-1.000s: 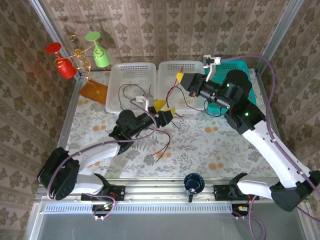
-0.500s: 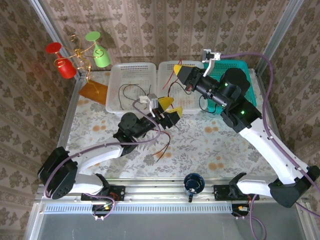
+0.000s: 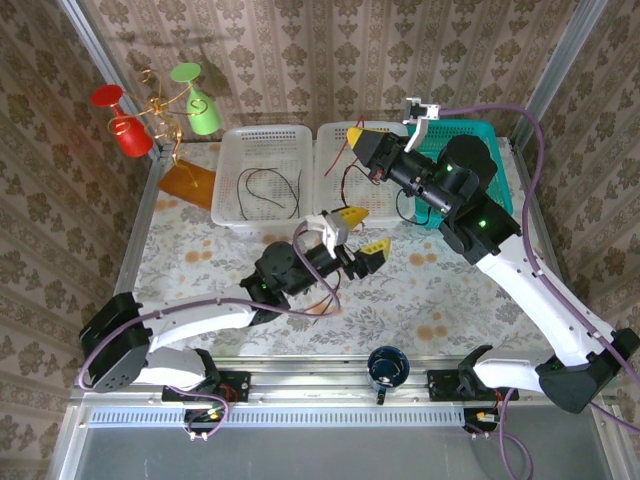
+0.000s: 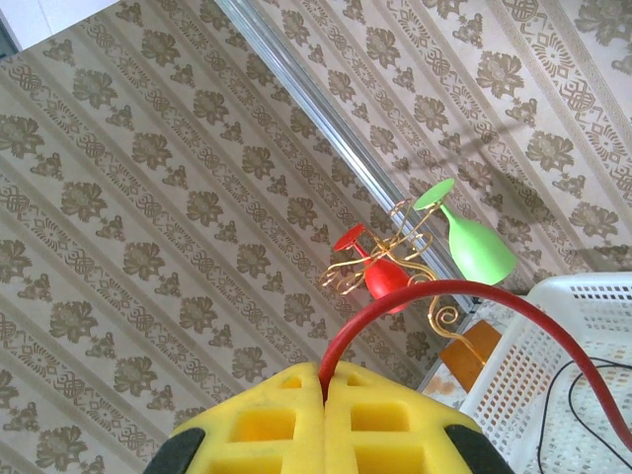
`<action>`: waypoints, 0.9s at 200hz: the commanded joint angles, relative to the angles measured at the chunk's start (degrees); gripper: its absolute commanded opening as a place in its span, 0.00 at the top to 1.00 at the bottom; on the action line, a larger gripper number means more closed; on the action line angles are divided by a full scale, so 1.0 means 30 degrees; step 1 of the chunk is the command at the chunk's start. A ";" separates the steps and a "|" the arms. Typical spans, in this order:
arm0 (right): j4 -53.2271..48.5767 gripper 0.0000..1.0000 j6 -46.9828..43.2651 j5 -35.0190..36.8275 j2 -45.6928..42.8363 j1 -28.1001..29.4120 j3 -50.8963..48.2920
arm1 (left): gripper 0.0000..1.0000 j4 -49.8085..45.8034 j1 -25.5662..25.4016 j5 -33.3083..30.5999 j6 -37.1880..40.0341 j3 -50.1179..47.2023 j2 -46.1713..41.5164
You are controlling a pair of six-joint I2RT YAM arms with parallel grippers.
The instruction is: Untangle the cables
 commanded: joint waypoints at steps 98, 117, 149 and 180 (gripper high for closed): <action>0.0935 1.00 -0.0254 0.0586 -0.0546 0.0713 0.0850 | 0.20 0.1839 0.1656 -0.3011 -0.0099 0.2036 0.4410; 0.0867 1.00 -0.0281 0.0631 -0.0574 0.0841 0.0903 | 0.20 0.1761 0.2167 -0.3202 -0.0038 0.1964 0.4466; 0.0897 1.00 -0.0341 0.0646 -0.0750 0.1186 0.0869 | 0.19 0.2646 0.3348 -0.2559 -0.0287 0.1964 0.5146; 0.0845 1.00 -0.0386 0.0780 -0.0972 0.1539 0.0922 | 0.20 0.3471 0.4842 -0.0612 -0.1082 0.2840 0.6180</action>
